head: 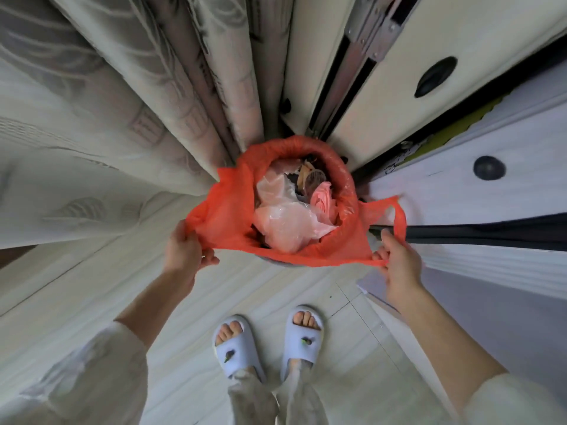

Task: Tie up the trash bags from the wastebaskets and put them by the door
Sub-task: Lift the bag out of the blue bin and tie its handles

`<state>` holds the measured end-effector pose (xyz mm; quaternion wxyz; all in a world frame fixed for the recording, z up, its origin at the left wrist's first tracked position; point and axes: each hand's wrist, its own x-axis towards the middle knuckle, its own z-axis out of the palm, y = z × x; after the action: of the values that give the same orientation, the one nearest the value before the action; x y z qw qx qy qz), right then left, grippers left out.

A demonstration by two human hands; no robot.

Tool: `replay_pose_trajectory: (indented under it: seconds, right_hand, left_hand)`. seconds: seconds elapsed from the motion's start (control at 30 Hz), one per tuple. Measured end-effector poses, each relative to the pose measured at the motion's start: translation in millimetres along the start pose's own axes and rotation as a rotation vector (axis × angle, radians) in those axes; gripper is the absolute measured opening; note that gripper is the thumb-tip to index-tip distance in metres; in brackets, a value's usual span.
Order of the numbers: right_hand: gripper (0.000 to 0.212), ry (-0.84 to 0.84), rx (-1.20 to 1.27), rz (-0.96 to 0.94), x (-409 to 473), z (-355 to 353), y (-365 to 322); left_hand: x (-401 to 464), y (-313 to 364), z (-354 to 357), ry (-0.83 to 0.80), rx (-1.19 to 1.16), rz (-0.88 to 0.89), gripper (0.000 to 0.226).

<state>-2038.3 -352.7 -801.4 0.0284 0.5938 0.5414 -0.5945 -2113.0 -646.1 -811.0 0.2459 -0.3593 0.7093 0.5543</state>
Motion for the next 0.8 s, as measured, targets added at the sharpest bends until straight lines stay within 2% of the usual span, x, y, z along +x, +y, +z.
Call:
replay_pose_trajectory:
  seconds: [0.1, 0.2, 0.3, 0.37, 0.47, 0.57, 0.6, 0.67, 0.73, 0.8]
  right_hand:
    - [0.032, -0.023, -0.014, -0.096, -25, 2, -38]
    - [0.034, -0.064, -0.075, -0.193, -50, 7, -66]
    - [0.028, -0.19, -0.128, -0.261, -78, 14, -82]
    - [0.025, -0.288, -0.198, -0.323, -94, 20, -86]
    - [0.032, -0.353, -0.29, -0.379, -107, 24, -87]
    - [0.033, -0.348, -0.278, -0.333, -113, 21, -91]
    - [0.031, -0.35, -0.276, -0.322, -114, 20, -93]
    - [0.026, -0.356, -0.271, -0.297, -118, 15, -98]
    - [0.028, -0.357, -0.237, -0.247, -121, 12, -101]
    - [0.029, -0.355, -0.227, -0.213, -125, 10, -104]
  left_hand:
    - [-20, 27, 0, -0.005, 0.093, 0.047, 0.041]
    - [-44, 38, 4, -0.063, 0.176, 0.013, 0.062]
    - [-65, 35, 4, -0.166, 0.305, 0.007, 0.077]
    - [-74, 32, -2, -0.232, 0.464, 0.019, 0.079]
    - [-82, 32, -12, -0.34, 0.657, -0.065, 0.072]
    - [-80, 34, -22, -0.379, 0.692, -0.145, 0.054]
    - [-78, 34, -25, -0.359, 0.683, -0.111, 0.046]
    - [-78, 34, -26, -0.259, 0.617, 0.065, 0.031]
    - [-84, 39, -26, -0.17, 0.438, 0.234, 0.02]
    - [-96, 52, -25, -0.196, 0.226, 0.238, 0.024]
